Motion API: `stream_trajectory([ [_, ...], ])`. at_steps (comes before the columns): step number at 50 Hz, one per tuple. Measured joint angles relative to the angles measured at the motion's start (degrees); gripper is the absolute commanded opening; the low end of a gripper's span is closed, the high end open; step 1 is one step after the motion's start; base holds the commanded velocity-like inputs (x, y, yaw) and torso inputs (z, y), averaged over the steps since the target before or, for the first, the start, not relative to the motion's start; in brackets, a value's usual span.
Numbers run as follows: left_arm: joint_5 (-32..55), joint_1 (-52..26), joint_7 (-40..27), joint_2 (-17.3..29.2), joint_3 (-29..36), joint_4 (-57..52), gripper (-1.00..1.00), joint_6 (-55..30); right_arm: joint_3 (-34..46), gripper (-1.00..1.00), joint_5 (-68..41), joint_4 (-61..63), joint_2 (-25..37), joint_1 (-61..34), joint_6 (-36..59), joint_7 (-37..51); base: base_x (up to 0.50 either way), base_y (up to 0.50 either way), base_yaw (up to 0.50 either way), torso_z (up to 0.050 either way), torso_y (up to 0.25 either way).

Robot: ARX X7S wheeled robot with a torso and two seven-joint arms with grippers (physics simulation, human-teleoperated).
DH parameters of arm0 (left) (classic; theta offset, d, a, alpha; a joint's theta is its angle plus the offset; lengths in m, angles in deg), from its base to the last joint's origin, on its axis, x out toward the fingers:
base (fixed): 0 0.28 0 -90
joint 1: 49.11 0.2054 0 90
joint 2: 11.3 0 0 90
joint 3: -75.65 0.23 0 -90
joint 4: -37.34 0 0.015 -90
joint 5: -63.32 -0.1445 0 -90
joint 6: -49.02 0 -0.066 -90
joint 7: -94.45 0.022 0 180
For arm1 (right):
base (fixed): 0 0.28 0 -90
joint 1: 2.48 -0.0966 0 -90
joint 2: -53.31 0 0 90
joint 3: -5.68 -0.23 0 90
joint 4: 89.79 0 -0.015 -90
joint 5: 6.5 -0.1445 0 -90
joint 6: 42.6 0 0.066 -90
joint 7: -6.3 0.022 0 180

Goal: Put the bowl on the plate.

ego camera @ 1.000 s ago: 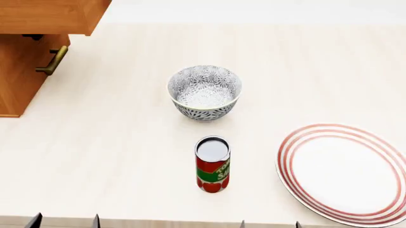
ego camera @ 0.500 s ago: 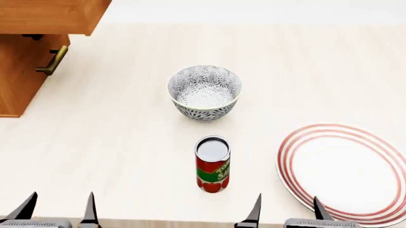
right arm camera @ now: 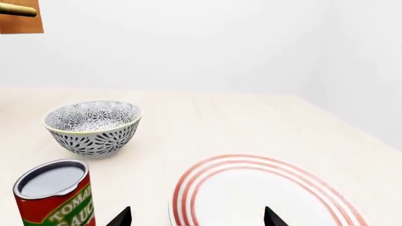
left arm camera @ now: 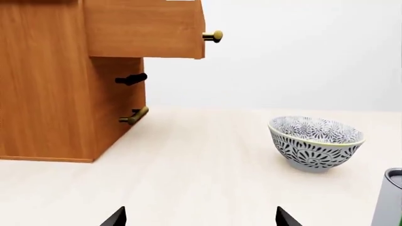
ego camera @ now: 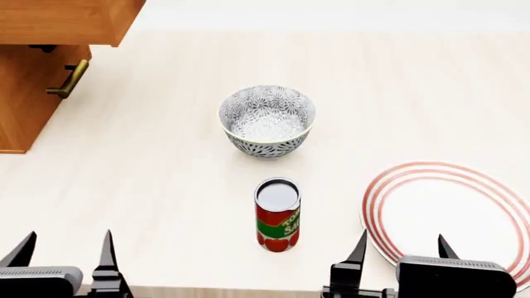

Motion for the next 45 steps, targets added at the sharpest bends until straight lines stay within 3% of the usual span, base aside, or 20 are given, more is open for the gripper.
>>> stream_trajectory([
  [45,1.5,0.8,-1.8,2.2,1.8,-3.4,1.00,0.2,-1.3,1.00,-3.4,3.3,2.4,-0.3,2.1,-0.1,0.11,0.00,0.00,0.000,0.000],
])
